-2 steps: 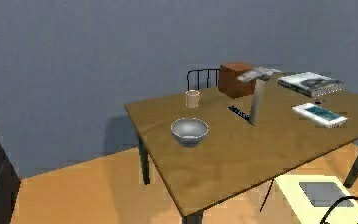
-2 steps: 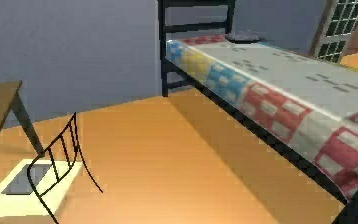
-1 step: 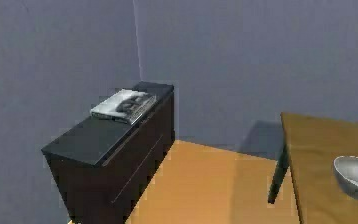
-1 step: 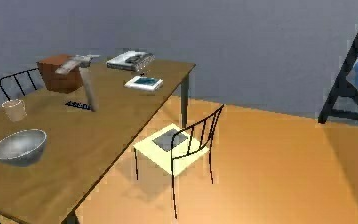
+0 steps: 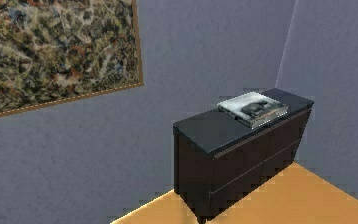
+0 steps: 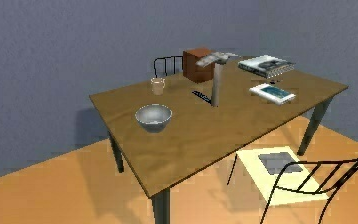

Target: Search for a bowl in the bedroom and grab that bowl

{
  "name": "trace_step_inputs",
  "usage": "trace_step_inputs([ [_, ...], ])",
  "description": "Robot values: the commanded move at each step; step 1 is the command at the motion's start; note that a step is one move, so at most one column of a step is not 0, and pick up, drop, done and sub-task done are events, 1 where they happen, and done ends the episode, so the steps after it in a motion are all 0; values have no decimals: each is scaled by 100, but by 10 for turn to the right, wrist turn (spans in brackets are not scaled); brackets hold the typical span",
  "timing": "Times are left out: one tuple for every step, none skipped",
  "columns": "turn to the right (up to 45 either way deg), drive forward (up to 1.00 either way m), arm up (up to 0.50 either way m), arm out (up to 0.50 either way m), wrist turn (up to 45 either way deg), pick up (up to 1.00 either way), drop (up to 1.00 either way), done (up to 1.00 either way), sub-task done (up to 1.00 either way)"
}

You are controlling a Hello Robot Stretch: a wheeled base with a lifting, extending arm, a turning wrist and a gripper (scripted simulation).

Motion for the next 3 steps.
trace_step_inputs([
  [0,0,50,0,0,0,0,0,0],
  [0,0,38,0,0,0,0,0,0],
  [0,0,0,50,0,0,0,0,0],
])
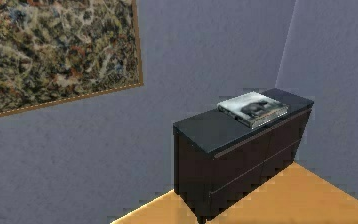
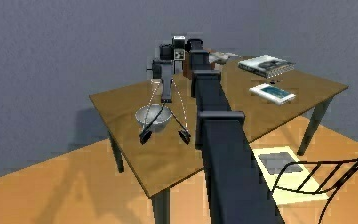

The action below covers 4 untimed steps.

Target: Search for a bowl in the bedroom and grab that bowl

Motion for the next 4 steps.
trace_step_inputs([
  [0,0,0,0,450,0,0,0,0],
  [0,0,0,0,450,0,0,0,0],
  [0,0,0,0,450,0,0,0,0],
  [0,0,0,0,180,0,0,0,0],
])
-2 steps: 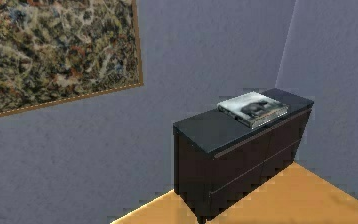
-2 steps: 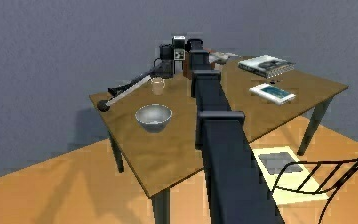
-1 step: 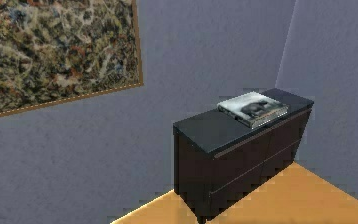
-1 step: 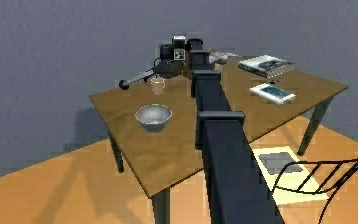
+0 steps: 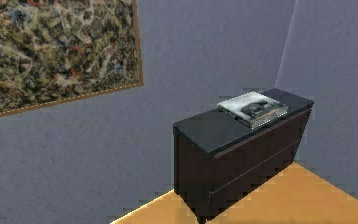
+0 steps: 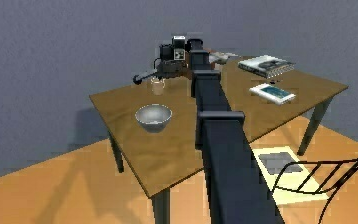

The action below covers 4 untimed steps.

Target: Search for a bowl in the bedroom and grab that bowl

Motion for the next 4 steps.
trace_step_inputs([
  [0,0,-22,0,0,0,0,0,0],
  [0,0,0,0,0,100,0,0,0],
  [0,0,10,0,0,0,0,0,0],
  [0,0,0,0,0,0,0,100,0],
])
